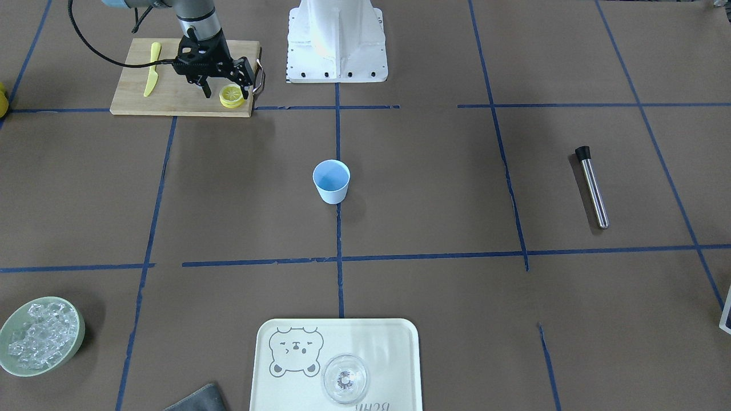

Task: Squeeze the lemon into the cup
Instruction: 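Close the right gripper on the lemon slice and lift it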

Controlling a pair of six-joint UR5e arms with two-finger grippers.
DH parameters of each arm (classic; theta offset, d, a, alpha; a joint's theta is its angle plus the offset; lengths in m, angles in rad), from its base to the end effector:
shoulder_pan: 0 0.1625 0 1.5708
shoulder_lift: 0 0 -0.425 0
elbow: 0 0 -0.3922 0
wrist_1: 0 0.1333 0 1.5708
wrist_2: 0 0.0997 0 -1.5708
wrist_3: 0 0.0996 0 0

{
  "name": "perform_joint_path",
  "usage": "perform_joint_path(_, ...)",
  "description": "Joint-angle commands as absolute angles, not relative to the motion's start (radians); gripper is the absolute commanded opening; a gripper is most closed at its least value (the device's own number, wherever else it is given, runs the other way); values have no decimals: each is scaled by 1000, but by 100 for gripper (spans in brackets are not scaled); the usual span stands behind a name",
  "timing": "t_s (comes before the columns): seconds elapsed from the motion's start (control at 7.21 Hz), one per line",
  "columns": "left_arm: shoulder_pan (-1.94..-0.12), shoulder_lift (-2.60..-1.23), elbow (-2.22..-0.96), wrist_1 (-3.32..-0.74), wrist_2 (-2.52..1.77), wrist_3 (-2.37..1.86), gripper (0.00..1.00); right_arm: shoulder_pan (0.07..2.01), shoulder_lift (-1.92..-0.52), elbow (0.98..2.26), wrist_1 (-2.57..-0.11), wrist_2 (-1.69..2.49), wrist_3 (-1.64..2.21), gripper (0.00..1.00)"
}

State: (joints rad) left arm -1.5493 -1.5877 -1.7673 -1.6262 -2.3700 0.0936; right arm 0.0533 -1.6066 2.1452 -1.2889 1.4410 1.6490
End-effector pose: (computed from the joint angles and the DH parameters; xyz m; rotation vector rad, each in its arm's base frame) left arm -0.0510 -0.5063 0.5449 0.2832 0.7858 0.2157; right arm -0.4532 -0.1706 0.3805 0.1124 -0.8218 0.1771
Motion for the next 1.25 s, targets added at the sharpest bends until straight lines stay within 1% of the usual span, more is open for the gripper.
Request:
perform_joint_path(0.0,-1549,-1588,-1767,-1626,-2370,94,100,49,-1603,2146,-1290,1442,1649,100)
perform_joint_path(0.42,-1549,-1586,-1766,-1626,-2370,94,100,37,-1601,2143,-1292,1442,1647,99)
perform_joint_path(0.69,-1551,-1583,-1770,-1626,-2370,94,100,35,-1598,2141,-1292,1443,1647,86)
perform_joint_path(1.11,-1551,-1580,-1772,-1624,-2370,94,100,38,-1601,2143,-1292,1447,1646,59)
